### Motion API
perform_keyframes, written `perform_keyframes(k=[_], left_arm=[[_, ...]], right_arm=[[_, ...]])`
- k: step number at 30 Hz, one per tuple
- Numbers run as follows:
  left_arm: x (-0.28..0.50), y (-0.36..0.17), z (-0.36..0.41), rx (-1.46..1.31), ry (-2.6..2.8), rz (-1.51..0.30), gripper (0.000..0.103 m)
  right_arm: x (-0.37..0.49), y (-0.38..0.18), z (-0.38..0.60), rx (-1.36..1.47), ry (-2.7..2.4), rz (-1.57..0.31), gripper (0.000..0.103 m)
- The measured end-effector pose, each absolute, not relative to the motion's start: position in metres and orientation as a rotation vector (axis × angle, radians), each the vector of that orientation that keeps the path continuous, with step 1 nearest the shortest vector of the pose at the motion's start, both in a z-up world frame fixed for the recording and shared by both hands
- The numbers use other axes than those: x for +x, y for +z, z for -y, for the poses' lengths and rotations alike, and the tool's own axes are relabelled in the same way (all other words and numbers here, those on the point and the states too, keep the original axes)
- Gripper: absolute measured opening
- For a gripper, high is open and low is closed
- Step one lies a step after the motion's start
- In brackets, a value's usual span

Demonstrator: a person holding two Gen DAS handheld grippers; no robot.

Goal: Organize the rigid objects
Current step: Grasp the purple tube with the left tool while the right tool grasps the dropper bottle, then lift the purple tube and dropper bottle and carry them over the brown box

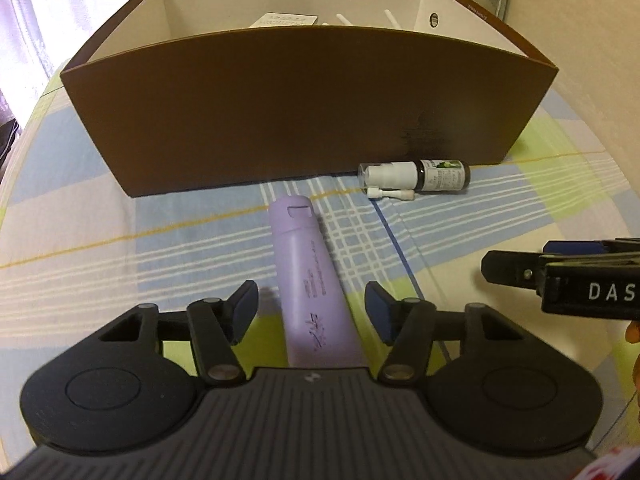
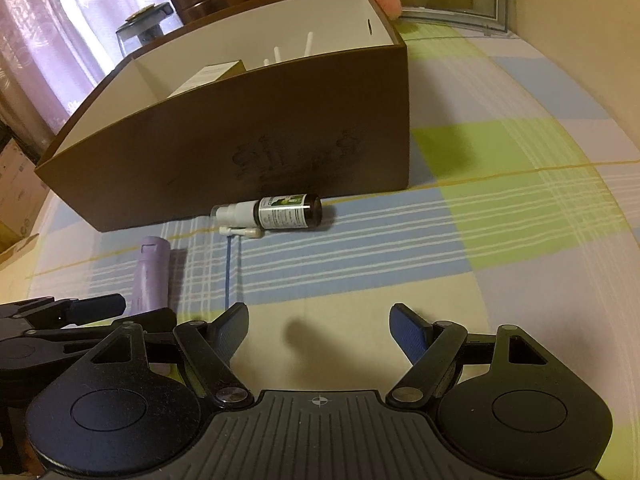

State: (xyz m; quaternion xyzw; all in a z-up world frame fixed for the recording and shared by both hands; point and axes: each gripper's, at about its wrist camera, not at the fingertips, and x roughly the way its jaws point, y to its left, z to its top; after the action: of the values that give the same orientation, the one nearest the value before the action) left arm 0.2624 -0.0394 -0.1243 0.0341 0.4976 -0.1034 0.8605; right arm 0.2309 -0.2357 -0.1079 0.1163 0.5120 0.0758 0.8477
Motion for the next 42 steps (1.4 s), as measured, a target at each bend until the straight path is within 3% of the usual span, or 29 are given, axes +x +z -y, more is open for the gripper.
perform_keyframes(k=[4, 6, 11, 19, 30, 42], left_arm=[[0.268, -0.127, 0.038, 0.077, -0.226, -1.045, 0.048], [0.27, -0.129, 0.037, 0.072, -0.24, -1.05, 0.038], [0.273, -0.13, 0.034, 0.075, -0.255, -1.038, 0.031], [0.286, -0.128, 0.01, 0.073, -0.172, -1.021, 0.031], [0.301, -0.13, -0.009, 0.042, -0.125, -1.012, 0.031], [0.301, -0.132, -0.009, 0.05, -0.134, -1.004, 0.031]], right_arm=[[0.239, -0.11, 0.232, 0.244, 0.173, -1.077, 0.075], [0.242, -0.111, 0.23, 0.243, 0.184, -1.073, 0.075], [0.253, -0.114, 0.221, 0.238, 0.208, -1.058, 0.075], [0.275, -0.118, 0.203, 0.209, 0.221, -1.051, 0.076], [0.303, -0.13, 0.171, 0.129, 0.161, -1.023, 0.09], [0.308, -0.142, 0.16, 0.012, 0.15, -1.003, 0.09]])
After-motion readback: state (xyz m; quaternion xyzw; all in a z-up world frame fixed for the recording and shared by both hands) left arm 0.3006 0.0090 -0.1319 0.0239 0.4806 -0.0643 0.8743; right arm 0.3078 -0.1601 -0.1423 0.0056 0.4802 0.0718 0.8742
